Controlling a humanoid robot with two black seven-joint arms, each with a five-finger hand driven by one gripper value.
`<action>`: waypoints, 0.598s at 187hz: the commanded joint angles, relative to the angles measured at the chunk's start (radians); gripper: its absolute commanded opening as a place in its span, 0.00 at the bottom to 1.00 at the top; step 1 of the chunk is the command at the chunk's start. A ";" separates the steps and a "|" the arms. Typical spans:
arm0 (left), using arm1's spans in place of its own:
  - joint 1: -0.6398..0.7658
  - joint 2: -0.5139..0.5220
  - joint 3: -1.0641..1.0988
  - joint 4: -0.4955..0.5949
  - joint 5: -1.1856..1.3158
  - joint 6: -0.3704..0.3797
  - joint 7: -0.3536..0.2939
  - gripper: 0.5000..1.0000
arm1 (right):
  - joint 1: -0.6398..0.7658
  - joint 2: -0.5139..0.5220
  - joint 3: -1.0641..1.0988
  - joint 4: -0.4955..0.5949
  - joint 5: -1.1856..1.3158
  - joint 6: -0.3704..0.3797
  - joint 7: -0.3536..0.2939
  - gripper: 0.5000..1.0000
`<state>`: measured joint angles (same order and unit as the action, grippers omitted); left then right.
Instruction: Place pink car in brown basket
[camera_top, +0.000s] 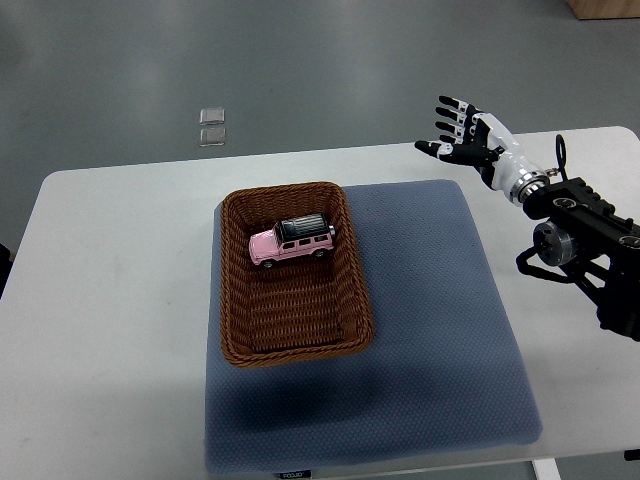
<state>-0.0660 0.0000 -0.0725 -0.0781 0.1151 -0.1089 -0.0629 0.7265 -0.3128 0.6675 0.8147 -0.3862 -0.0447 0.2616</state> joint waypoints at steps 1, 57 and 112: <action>-0.002 0.000 0.000 0.000 0.002 0.000 0.000 1.00 | -0.015 -0.005 0.001 -0.002 0.110 -0.003 -0.018 0.79; -0.002 0.000 0.002 0.000 0.002 0.000 0.000 1.00 | -0.032 -0.005 0.001 -0.005 0.213 -0.009 -0.021 0.83; -0.002 0.000 0.000 0.000 0.000 0.000 0.000 1.00 | -0.035 -0.005 0.014 -0.026 0.210 -0.007 -0.018 0.83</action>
<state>-0.0677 0.0000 -0.0714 -0.0783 0.1167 -0.1089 -0.0629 0.6933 -0.3176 0.6806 0.7966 -0.1737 -0.0520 0.2434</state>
